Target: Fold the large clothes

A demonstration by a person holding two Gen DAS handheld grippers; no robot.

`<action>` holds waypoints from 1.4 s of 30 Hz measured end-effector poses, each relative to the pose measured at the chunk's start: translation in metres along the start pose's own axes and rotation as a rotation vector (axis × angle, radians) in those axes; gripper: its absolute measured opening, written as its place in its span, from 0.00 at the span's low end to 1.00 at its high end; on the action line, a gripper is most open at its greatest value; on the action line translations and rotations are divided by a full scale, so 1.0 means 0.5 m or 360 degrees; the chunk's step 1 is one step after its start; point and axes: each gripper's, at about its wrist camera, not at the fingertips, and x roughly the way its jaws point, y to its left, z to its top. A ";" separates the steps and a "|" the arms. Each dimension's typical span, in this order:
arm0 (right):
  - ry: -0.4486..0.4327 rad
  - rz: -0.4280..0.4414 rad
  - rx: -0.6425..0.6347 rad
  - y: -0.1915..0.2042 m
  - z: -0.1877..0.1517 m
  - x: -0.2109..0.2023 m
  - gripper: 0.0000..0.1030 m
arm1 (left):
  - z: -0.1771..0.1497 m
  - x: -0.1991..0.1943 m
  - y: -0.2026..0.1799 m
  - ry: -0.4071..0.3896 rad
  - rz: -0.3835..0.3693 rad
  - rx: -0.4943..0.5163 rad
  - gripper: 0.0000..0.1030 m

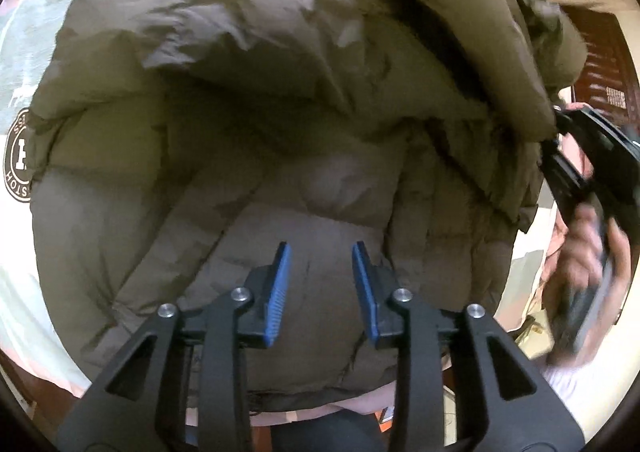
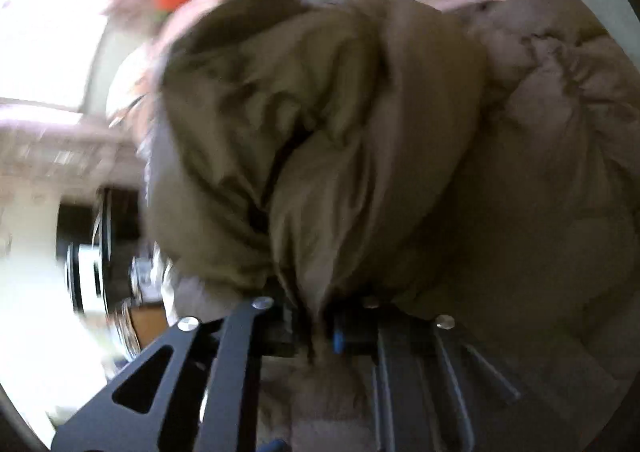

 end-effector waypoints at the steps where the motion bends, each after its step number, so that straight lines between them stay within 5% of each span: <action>1: 0.0012 0.0048 -0.0014 0.008 -0.017 -0.007 0.10 | 0.003 0.001 -0.004 -0.0002 0.0000 -0.0003 0.35; 5: 0.0103 0.0138 -0.0029 0.004 -0.101 -0.034 0.10 | 0.022 -0.017 -0.008 -0.0070 0.0006 -0.0042 0.39; 13: 0.0402 -0.0128 0.0343 -0.220 -0.252 0.023 0.16 | 0.062 -0.058 -0.013 -0.0176 -0.0042 -0.0120 0.42; 16: 0.0351 -0.0056 0.0352 -0.230 -0.248 -0.005 0.39 | 0.065 -0.064 -0.028 -0.0191 -0.0069 -0.0100 0.46; 18: 0.0272 -0.0051 0.0337 -0.229 -0.239 -0.036 0.66 | 0.067 -0.069 -0.041 -0.0207 -0.0090 -0.0086 0.46; 23: -0.0087 -0.0175 0.0315 -0.220 -0.203 -0.157 0.84 | 0.083 -0.085 -0.092 -0.0256 -0.0147 -0.0012 0.53; 29: -0.0270 -0.0127 0.0083 -0.108 -0.119 -0.197 0.84 | 0.097 -0.043 -0.169 -0.0236 -0.0129 0.0142 0.55; 31: -0.0334 -0.0011 -0.0045 -0.056 -0.086 -0.187 0.75 | 0.101 -0.020 -0.178 -0.0208 -0.0068 0.0153 0.55; 32: -0.0347 0.0020 -0.0091 -0.034 -0.078 -0.186 0.62 | 0.101 -0.002 -0.175 -0.0180 -0.0033 0.0122 0.55; 35: -0.0242 0.0016 -0.0188 -0.008 -0.027 -0.143 0.47 | 0.100 0.028 -0.150 -0.0129 -0.0052 0.0006 0.56; 42: 0.0125 -0.0487 -0.0257 -0.071 -0.050 0.055 0.48 | 0.089 0.072 -0.142 -0.0073 0.0103 -0.0007 0.62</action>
